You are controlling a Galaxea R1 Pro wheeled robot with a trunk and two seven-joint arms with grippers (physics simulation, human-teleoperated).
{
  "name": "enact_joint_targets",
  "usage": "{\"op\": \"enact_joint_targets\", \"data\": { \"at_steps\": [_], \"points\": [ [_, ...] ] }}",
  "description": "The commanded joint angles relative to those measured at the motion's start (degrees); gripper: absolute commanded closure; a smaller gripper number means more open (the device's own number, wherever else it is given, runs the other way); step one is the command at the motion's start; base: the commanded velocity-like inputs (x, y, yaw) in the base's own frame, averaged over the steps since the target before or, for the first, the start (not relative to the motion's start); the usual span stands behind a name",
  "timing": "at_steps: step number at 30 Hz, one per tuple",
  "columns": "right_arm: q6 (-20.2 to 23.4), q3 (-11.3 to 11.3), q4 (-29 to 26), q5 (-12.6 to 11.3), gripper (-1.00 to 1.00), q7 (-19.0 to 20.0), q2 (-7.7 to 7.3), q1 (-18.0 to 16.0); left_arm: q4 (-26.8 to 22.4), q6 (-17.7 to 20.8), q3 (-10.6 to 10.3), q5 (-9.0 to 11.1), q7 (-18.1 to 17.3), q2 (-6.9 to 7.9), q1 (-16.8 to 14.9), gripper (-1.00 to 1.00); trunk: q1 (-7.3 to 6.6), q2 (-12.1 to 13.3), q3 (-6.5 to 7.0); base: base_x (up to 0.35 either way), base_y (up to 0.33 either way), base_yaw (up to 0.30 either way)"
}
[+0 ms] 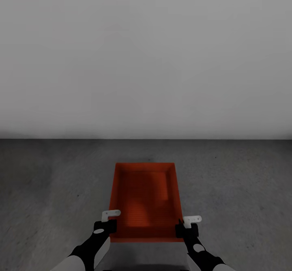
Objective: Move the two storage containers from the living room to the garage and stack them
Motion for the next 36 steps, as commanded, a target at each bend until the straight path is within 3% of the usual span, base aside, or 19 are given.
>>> {"op": "enact_joint_targets", "data": {
  "at_steps": [1,18,36],
  "points": [
    [-0.46,-1.61,-0.17,-0.03,1.0,-0.76,-0.18,-0.05,0.11,0.13,0.98,0.75,0.74,0.46,-0.02,1.0,0.01,-0.04,-0.04,0.0,0.0,0.0],
    [-0.41,-1.61,-0.17,0.02,1.0,-0.8,-0.08,-0.05,0.15,0.3,0.89,0.87,0.79,0.45,-0.02,1.0,3.74,-6.86,-3.09,0.0,0.0,0.0],
    [-0.39,-1.61,-0.17,0.0,1.0,-0.82,-0.08,-0.05,0.15,0.3,0.89,0.81,0.82,0.45,-0.02,1.0,3.74,-6.86,-3.09,0.0,0.0,0.0]
  ]
}}
